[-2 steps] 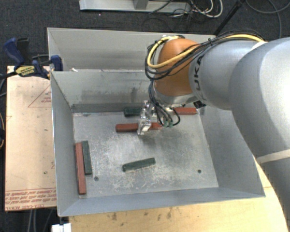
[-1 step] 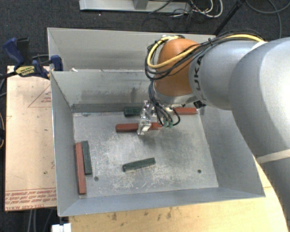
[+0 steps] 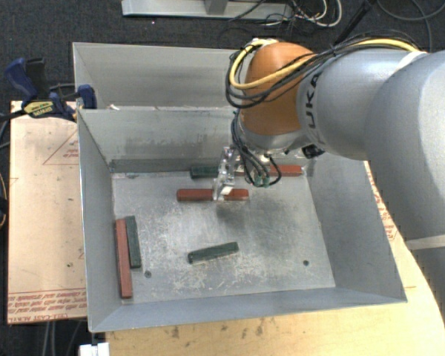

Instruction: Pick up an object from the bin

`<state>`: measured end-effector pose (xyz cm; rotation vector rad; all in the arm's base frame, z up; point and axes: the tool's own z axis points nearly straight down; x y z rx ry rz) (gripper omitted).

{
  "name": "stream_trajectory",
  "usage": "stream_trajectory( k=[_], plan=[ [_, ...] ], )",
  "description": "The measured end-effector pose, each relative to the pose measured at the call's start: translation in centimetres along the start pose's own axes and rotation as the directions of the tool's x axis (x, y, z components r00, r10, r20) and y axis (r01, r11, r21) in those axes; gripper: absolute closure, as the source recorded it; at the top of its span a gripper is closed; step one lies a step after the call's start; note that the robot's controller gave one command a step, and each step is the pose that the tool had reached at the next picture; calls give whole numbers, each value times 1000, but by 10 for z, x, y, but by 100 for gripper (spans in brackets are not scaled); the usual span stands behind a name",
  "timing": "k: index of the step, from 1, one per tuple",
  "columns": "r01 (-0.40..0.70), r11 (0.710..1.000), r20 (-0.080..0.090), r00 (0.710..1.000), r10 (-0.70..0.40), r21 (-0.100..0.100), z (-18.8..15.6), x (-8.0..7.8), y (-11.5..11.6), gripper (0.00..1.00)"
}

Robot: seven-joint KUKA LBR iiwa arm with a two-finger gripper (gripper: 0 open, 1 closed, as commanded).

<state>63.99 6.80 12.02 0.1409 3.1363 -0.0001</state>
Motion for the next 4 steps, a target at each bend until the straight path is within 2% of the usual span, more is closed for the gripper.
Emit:
stream_trajectory(
  k=[1, 2, 3, 4],
  plan=[
    [-39, 999, 0, 999, 39, -1, -18, -8, 10, 0],
    [-40, 999, -1, 999, 40, -1, -17, -8, 10, 0],
    [-105, 994, 16, 994, 105, -7, 41, 30, 18, 100],
    [-105, 994, 16, 994, 105, -7, 41, 30, 18, 100]
  ],
)
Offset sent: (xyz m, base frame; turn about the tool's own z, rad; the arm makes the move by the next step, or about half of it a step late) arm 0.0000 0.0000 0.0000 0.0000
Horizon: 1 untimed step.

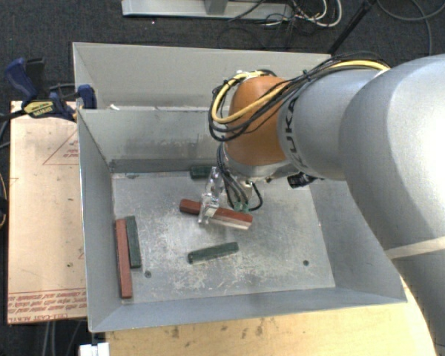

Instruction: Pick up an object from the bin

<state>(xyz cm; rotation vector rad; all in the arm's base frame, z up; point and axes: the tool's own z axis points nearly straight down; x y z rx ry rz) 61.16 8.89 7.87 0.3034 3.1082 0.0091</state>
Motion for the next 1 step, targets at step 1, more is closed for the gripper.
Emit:
stream_trajectory(
  k=[1],
  plan=[
    [21, 1000, -15, 1000, -21, 6, -138, -18, 7, 100]
  ],
)
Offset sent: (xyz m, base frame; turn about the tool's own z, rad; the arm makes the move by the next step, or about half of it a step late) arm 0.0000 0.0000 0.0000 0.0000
